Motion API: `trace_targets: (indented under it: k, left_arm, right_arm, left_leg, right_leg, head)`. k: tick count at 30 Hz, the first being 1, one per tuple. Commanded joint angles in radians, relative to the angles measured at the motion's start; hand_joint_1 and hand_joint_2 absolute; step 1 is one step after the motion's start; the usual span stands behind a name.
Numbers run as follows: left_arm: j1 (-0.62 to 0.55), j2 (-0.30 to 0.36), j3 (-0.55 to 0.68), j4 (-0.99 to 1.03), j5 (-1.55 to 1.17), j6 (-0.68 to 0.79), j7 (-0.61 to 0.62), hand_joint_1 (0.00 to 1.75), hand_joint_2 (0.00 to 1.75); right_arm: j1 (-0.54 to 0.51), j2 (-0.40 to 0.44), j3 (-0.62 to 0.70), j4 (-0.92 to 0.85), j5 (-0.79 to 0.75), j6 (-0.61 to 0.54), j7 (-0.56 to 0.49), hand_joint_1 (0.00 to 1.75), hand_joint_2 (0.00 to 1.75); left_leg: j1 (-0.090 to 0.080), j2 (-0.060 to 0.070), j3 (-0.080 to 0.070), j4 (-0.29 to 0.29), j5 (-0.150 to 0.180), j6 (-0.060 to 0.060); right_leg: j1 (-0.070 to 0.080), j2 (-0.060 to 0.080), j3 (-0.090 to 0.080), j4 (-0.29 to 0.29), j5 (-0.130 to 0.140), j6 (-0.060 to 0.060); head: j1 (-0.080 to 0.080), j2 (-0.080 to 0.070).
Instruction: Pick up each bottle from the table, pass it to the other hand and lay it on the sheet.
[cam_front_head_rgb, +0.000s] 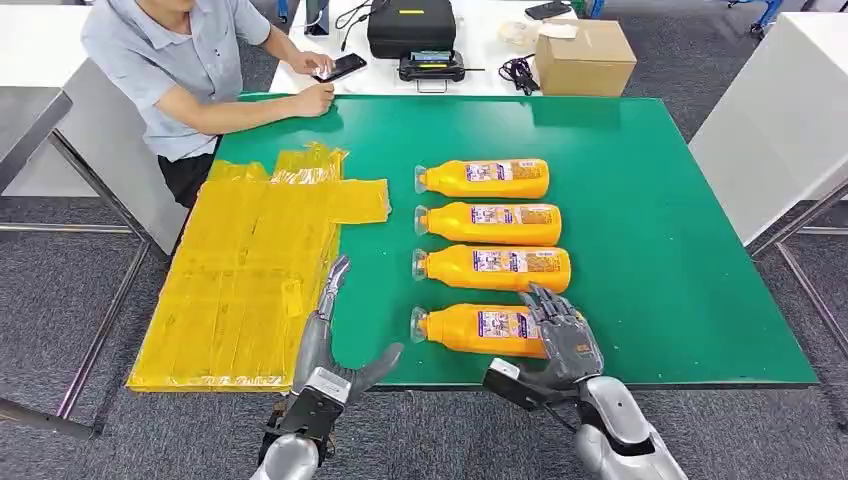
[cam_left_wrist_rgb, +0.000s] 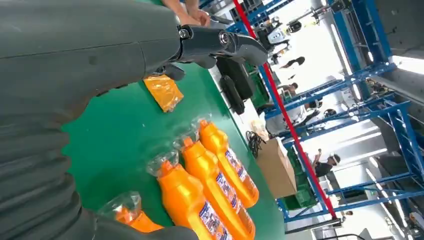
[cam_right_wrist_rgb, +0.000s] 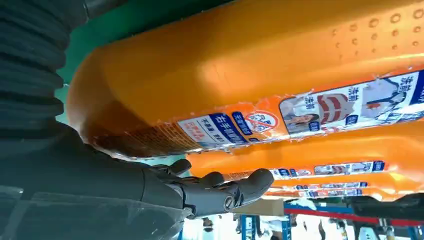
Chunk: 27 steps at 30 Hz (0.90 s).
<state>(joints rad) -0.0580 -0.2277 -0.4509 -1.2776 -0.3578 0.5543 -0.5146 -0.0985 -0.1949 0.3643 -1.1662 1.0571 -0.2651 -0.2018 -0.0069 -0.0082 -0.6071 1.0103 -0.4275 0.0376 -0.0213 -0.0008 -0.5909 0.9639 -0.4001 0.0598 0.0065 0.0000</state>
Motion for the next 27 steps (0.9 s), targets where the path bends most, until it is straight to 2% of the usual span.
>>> trace_targets:
  k: [1, 5, 12, 18, 23, 27]
  left_arm:
    - [-0.02, 0.01, -0.011, 0.032, -0.007, 0.0, 0.009, 0.0, 1.75]
    - [-0.022, 0.009, -0.007, 0.035, -0.007, 0.003, 0.009, 0.0, 1.75]
    - [-0.026, 0.009, -0.011, 0.032, -0.02, 0.012, 0.001, 0.0, 1.75]
    - [-0.025, 0.009, -0.013, 0.031, -0.023, 0.013, 0.004, 0.0, 1.75]
    - [-0.021, 0.008, -0.022, 0.031, -0.035, 0.014, 0.012, 0.0, 1.75]
    - [-0.018, 0.011, -0.024, 0.032, -0.039, 0.016, 0.013, 0.0, 1.75]
  right_arm:
    - [-0.04, -0.037, 0.105, 0.043, -0.01, 0.064, 0.017, 0.0, 1.75]
    - [-0.058, -0.053, 0.128, 0.04, -0.013, 0.08, 0.018, 0.0, 1.75]
    - [-0.154, -0.116, 0.204, 0.007, -0.059, 0.199, 0.021, 0.0, 1.75]
    - [-0.16, -0.125, 0.22, 0.0, -0.075, 0.207, 0.031, 0.0, 1.75]
    - [-0.244, -0.182, 0.3, -0.027, -0.098, 0.256, 0.045, 0.0, 1.75]
    - [-0.263, -0.216, 0.326, -0.057, -0.13, 0.294, 0.045, 0.0, 1.75]
  left_leg:
    - [0.002, 0.002, 0.004, 0.0, -0.002, -0.003]
    - [0.001, 0.001, 0.005, -0.001, -0.001, -0.002]
    - [0.001, 0.003, 0.006, 0.001, -0.001, -0.002]
    - [0.001, 0.001, 0.005, 0.0, 0.0, -0.001]
    - [0.001, 0.003, 0.005, 0.001, -0.001, -0.001]
    - [0.0, 0.002, 0.002, 0.001, 0.0, 0.0]
  right_leg:
    - [0.002, 0.001, 0.004, 0.0, -0.002, -0.003]
    - [0.001, 0.0, 0.005, -0.001, -0.001, -0.002]
    - [0.001, 0.002, 0.005, 0.0, 0.0, -0.002]
    - [0.001, 0.0, 0.006, 0.0, 0.0, -0.002]
    - [0.001, 0.003, 0.005, 0.001, -0.001, -0.002]
    - [0.0, 0.002, 0.003, 0.001, 0.0, -0.002]
  head:
    - [0.0, 0.0]
    - [0.0, 0.0]
    - [0.0, 0.0]
    - [0.0, 0.0]
    - [0.0, 0.0]
    - [0.0, 0.0]
